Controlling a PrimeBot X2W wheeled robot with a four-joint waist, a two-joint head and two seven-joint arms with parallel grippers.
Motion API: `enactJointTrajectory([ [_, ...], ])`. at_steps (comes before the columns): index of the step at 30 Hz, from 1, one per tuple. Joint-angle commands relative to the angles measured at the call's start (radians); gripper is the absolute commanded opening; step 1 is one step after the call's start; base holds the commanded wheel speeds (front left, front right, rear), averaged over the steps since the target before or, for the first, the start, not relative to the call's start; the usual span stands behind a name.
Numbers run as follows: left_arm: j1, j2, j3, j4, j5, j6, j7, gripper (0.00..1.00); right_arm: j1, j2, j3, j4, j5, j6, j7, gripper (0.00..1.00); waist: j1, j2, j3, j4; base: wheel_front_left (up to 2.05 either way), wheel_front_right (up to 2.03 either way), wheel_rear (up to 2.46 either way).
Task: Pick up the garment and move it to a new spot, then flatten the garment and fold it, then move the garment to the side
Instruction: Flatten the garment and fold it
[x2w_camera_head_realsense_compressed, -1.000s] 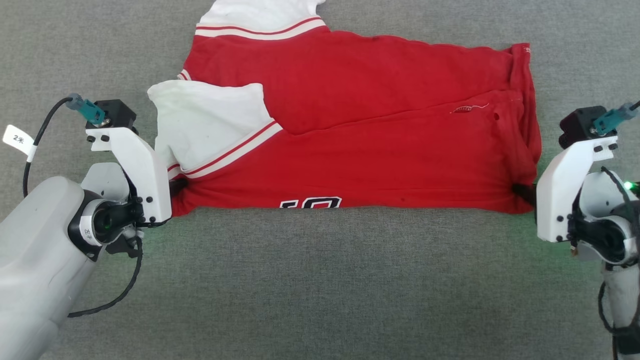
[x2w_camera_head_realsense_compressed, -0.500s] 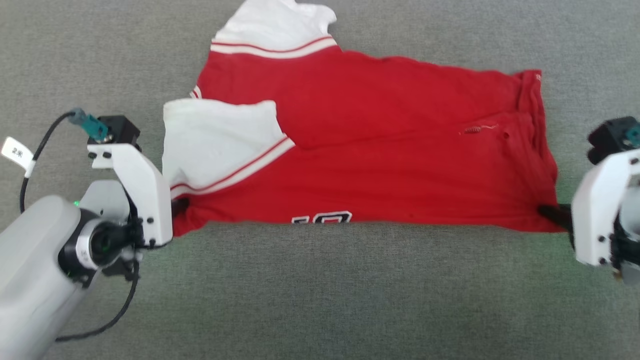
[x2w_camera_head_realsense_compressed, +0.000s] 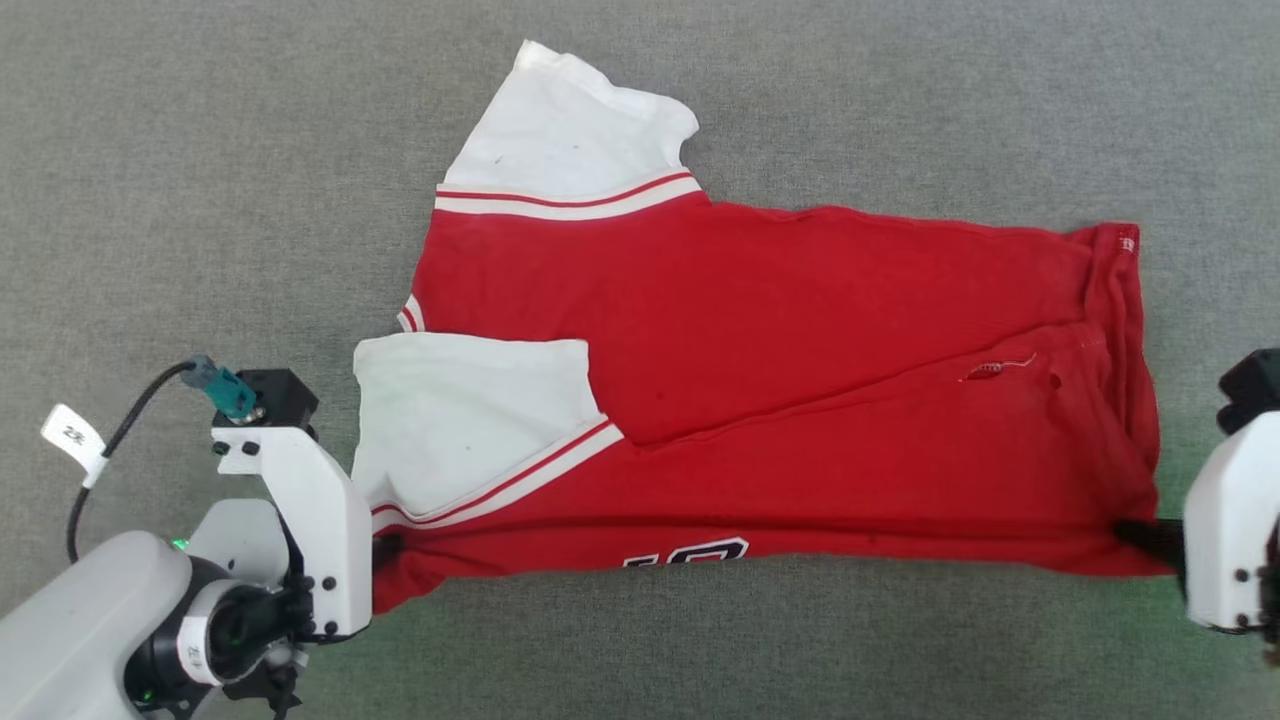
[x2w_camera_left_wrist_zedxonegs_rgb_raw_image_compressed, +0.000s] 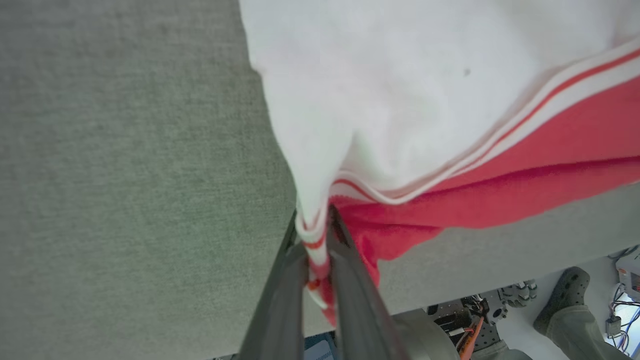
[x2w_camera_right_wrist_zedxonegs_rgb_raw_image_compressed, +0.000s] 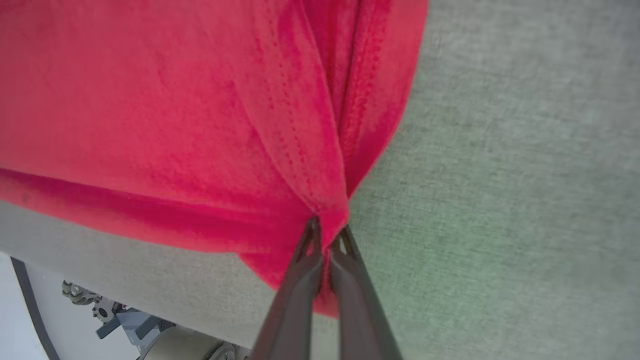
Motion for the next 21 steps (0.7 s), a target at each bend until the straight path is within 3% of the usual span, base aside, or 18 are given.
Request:
enactJointTrajectory([
  [1,0.012,-0.009,-0.005,0.021,0.011,0.001,-0.011,0.42,0.005,0.023,0.000,0.025,-0.015,0.000,-0.019,0.00,0.0000,0.0000,0.004,-0.001,0.00,0.00,0.00],
  [2,0.011,-0.017,-0.006,0.034,0.011,-0.005,-0.016,0.66,0.001,0.033,0.006,0.042,-0.024,0.000,-0.026,0.02,0.0000,0.0000,0.006,-0.002,0.00,0.00,0.00],
  [3,0.007,-0.021,-0.008,0.048,0.015,-0.006,-0.019,1.00,-0.002,0.045,0.012,0.057,-0.031,0.000,-0.035,0.20,0.0000,0.0000,0.007,-0.004,0.00,0.00,0.00],
  [4,0.000,-0.024,-0.009,0.060,0.018,-0.008,-0.021,1.00,-0.010,0.055,0.017,0.068,-0.038,0.000,-0.049,0.44,0.0000,0.0000,0.009,-0.006,0.00,0.00,0.00],
  [5,-0.008,-0.027,-0.007,0.070,0.019,-0.010,-0.018,1.00,-0.018,0.063,0.019,0.080,-0.038,0.000,-0.062,1.00,0.0000,0.0000,0.010,-0.007,0.00,0.00,0.00],
  [9,-0.045,-0.004,0.017,0.061,0.026,-0.010,-0.013,1.00,-0.036,0.076,0.021,0.094,-0.022,0.000,-0.098,1.00,0.0000,0.0000,0.011,-0.017,0.00,0.00,0.00],
  [16,-0.135,0.082,0.084,-0.015,0.038,0.038,0.019,1.00,-0.065,0.093,0.012,0.004,-0.016,0.000,-0.236,1.00,0.0000,0.0000,0.014,-0.060,0.00,0.00,0.00],
  [21,-0.222,0.107,0.116,-0.015,0.056,0.011,0.030,1.00,-0.096,0.117,0.018,-0.045,-0.019,0.000,-0.385,1.00,0.0000,0.0000,0.027,-0.107,0.00,0.00,0.00],
])
